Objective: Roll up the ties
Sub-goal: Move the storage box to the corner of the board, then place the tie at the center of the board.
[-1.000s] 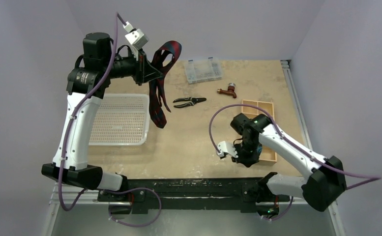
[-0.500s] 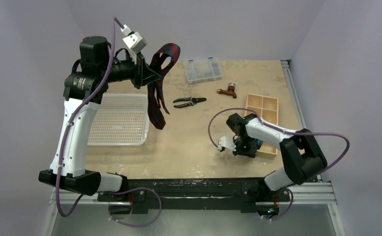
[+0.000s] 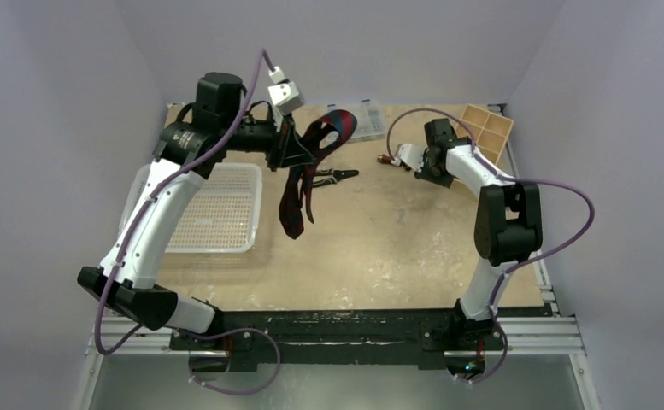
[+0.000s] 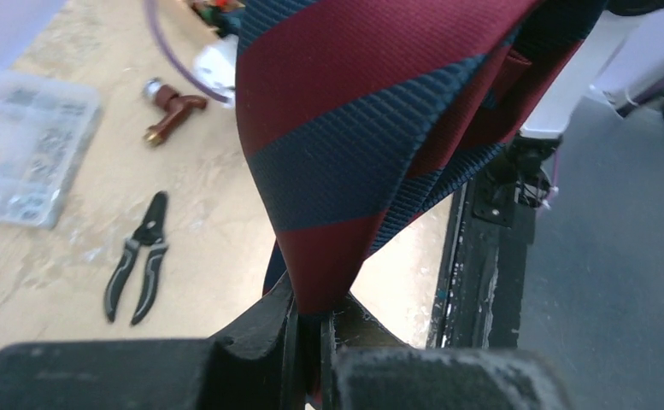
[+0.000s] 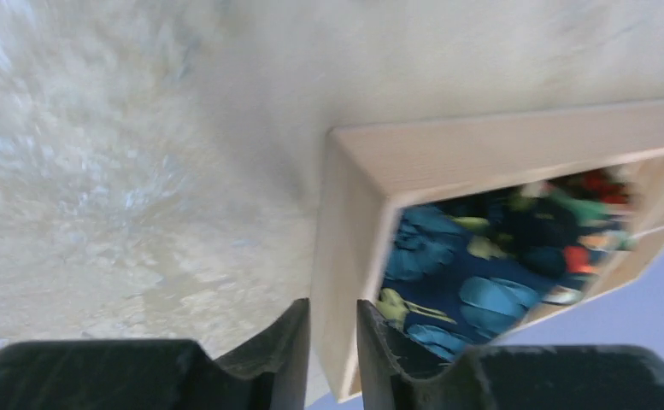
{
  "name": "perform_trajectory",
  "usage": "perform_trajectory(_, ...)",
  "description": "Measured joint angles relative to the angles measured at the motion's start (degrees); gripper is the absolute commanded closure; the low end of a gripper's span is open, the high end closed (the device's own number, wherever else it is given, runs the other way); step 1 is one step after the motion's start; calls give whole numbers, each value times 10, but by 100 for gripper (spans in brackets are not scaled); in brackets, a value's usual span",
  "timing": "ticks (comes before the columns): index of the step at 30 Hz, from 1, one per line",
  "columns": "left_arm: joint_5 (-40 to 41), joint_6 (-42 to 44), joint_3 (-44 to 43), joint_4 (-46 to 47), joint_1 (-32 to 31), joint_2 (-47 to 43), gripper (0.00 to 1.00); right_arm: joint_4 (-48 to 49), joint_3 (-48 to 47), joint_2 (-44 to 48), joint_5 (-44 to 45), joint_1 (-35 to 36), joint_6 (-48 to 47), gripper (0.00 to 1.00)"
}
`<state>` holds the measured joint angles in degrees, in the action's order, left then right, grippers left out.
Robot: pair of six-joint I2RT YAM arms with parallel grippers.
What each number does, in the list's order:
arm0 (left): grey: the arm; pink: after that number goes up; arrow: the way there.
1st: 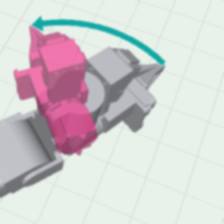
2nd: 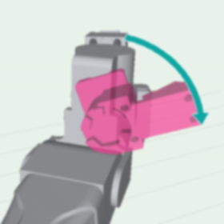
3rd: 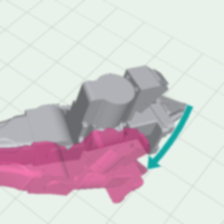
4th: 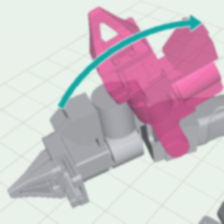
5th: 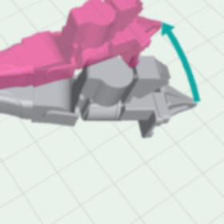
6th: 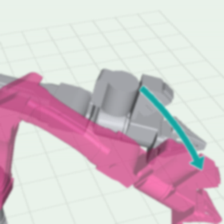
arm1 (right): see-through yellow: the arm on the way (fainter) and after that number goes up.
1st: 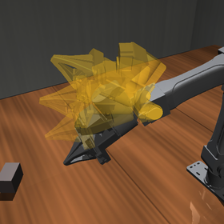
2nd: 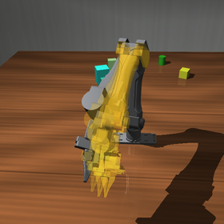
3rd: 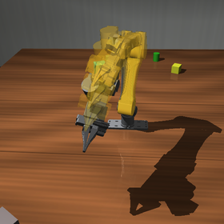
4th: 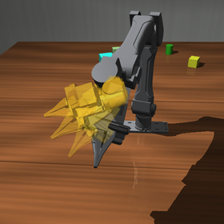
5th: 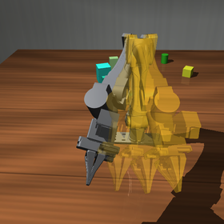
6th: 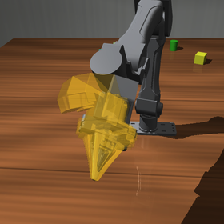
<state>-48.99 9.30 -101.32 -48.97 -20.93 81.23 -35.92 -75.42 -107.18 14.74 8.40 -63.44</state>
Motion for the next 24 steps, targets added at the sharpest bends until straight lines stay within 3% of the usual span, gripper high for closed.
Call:
perform_trajectory(6, -12, 22, -13, 0, -123, 53, 100, -74, -93, 75, -123, -4, 91, 42)
perform_trajectory(7, -20, 23, -22, -1, -138, 68, 90, -90, -99, 94, -148, -6, 110, 38)
perform_trajectory(10, -50, 32, -68, -24, -167, 133, 28, -138, -110, 130, -213, -26, 155, 28)
perform_trajectory(14, 3, 59, -133, -74, -162, 227, 3, -189, -111, 126, -276, -84, 205, 24)
perform_trajectory(16, 47, 67, -97, -67, -147, 236, 0, -211, -111, 110, -296, -125, 220, 23)
perform_trajectory(20, 74, 83, 68, -28, -72, 179, 0, -250, -109, 81, -310, -196, 233, 22)
perform_trajectory(22, 90, 117, 162, -11, -40, 122, 4, -266, -101, 87, -310, -205, 233, 24)
perform_trajectory(24, 102, 158, 248, -3, -48, 52, 9, -279, -91, 100, -316, -193, 230, 25)
